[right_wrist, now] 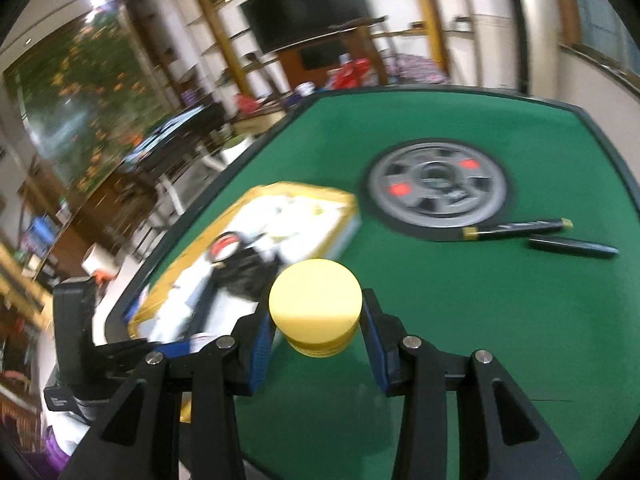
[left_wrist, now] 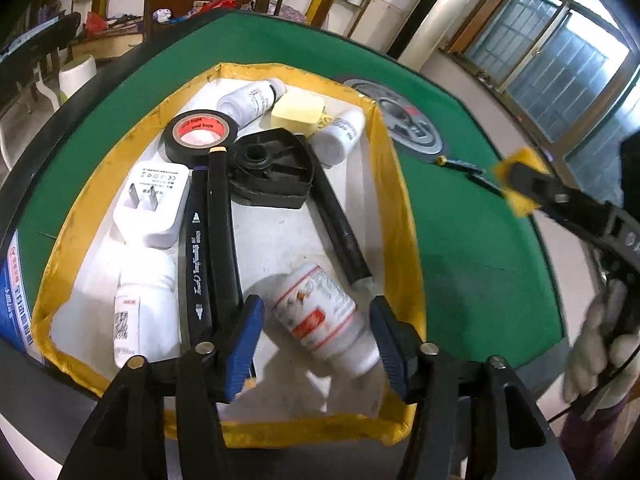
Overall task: Organize rigid objects
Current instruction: 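Lower the white bottle and yellow cylinder into the tray with both tools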
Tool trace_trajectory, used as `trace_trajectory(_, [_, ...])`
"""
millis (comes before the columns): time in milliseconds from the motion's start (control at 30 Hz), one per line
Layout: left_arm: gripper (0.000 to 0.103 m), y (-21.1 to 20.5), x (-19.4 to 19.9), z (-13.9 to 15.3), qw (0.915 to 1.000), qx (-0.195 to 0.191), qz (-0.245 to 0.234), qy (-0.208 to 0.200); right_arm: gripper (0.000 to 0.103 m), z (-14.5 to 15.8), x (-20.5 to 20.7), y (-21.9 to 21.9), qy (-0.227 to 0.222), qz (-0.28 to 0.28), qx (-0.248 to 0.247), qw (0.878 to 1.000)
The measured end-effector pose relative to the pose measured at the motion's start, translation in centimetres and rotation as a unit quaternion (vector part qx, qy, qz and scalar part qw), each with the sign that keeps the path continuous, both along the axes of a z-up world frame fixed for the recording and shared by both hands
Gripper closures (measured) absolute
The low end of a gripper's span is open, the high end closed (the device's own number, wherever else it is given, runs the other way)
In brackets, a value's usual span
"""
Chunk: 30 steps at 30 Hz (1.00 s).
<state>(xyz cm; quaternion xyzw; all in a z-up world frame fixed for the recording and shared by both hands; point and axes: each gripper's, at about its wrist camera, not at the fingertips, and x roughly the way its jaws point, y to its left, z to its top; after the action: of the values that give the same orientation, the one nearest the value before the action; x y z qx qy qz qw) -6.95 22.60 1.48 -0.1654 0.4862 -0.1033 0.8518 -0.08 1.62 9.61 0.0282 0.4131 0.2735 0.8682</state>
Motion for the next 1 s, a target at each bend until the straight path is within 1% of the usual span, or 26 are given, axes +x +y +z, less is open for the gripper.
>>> trace_trajectory(133, [0.031,1.4,-1.6,2.1,0.9995,-0.002,0.002,-0.031,0.063,-0.5,-0.5,4.2,0.007,0.041,-0.018,0.999])
trace_trajectory(200, [0.029,2.9,-2.5,3.1,0.9986,-0.008,0.016,-0.050,0.063,-1.0,-0.8,6.4,0.014,0.062,-0.029,0.998])
trace_trajectory(300, [0.028,5.5,-3.3,4.0,0.9965,-0.014,0.046,-0.068,0.063,-2.0,-1.0,9.3,0.022,0.086,-0.054,0.995])
trace_trajectory(367, [0.028,6.8,-3.6,4.3,0.9955,-0.014,0.062,-0.071,0.063,-2.8,-0.5,10.8,0.030,0.095,-0.069,0.993])
trace_trajectory(400, [0.028,7.5,-3.8,4.4,0.9947,-0.020,0.069,-0.073,0.063,-3.3,-0.4,11.5,0.032,0.097,-0.079,0.992])
trace_trajectory(433, [0.028,8.3,-3.9,4.4,0.9939,-0.027,0.076,-0.075,0.063,-3.8,-0.3,12.5,0.029,0.099,-0.098,0.990])
trace_trajectory(500, [0.028,9.3,-4.1,4.3,0.9925,-0.033,0.089,-0.077,0.063,-4.7,-0.2,13.5,0.030,0.104,-0.121,0.987])
trace_trajectory(667, [0.028,10.8,-3.9,3.5,0.9900,-0.046,0.110,-0.076,0.064,-6.0,-0.7,14.9,0.042,0.121,-0.147,0.981])
trace_trajectory(833, [0.028,11.5,-3.5,2.9,0.9886,-0.048,0.122,-0.075,0.064,-7.0,-0.1,15.2,0.066,0.115,-0.154,0.979])
trace_trajectory(867, [0.027,11.5,-3.5,2.9,0.9884,-0.047,0.123,-0.076,0.063,-7.1,-0.1,15.0,0.066,0.112,-0.149,0.980])
trace_trajectory(900, [0.024,11.6,-3.5,2.9,0.9880,-0.045,0.126,-0.077,0.063,-7.1,-0.2,14.9,0.065,0.111,-0.148,0.981])
trace_trajectory(933, [0.022,11.6,-3.5,2.9,0.9874,-0.042,0.131,-0.078,0.060,-7.0,-0.3,14.9,0.062,0.110,-0.148,0.981])
trace_trajectory(967, [0.022,11.7,-3.5,3.0,0.9868,-0.040,0.135,-0.080,0.055,-6.9,-0.4,14.8,0.057,0.108,-0.147,0.982])
trace_trajectory(1000, [0.021,11.7,-3.6,3.0,0.9865,-0.038,0.137,-0.082,0.052,-6.6,-0.7,14.6,0.048,0.106,-0.144,0.983])
